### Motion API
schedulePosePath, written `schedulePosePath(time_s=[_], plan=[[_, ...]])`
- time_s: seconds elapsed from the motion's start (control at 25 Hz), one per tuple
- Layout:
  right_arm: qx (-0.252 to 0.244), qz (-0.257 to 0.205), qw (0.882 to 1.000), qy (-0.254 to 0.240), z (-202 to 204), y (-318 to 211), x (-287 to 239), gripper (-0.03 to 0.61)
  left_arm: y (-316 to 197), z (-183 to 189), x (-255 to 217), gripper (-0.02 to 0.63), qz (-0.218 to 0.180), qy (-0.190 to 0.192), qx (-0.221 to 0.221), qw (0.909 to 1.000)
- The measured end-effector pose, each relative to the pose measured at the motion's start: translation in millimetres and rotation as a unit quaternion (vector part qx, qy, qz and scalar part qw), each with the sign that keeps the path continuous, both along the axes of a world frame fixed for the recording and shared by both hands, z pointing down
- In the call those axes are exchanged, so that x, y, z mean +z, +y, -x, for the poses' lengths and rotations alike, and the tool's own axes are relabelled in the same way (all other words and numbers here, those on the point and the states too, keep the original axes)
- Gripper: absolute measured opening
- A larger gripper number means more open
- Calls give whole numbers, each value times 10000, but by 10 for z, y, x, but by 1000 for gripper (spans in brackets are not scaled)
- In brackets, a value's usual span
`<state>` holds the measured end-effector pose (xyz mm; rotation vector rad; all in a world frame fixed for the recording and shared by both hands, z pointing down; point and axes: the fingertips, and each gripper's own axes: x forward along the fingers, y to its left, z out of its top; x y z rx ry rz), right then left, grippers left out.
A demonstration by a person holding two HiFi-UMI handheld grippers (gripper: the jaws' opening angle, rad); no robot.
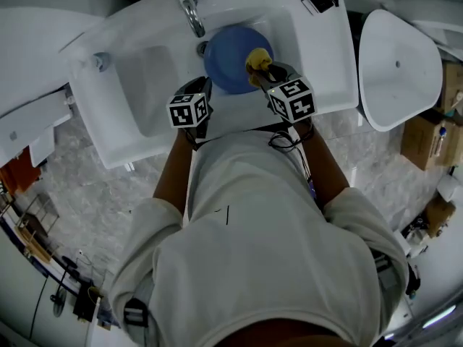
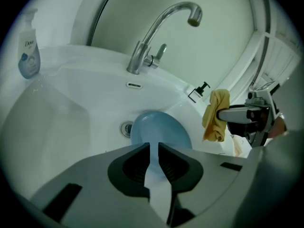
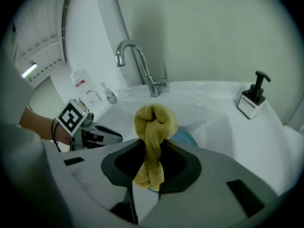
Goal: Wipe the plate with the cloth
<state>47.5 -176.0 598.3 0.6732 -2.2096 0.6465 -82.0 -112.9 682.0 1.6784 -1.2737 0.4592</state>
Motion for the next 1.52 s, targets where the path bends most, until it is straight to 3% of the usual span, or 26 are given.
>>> schedulePosePath(time_s=[0.44,0.68,0.84,1.2,1.52], plan=[[-487,691,9953,464,11,-184,697,87,20,-33,683,69,1086,78,-437,9931],[-594,759,9938,554,10,-224,796,86,-60,-3,905,80,1290,614,-994,9847],[-563,747,9937,611,-55,-239,785,86,-90,-26,1026,81,1431,623,-1179,9807],[-477,694,9945,622,-173,-254,719,86,-136,37,898,52,1154,633,-1571,9788],[-301,568,9959,641,-180,-311,700,87,-149,73,491,55,604,308,-1040,9923]])
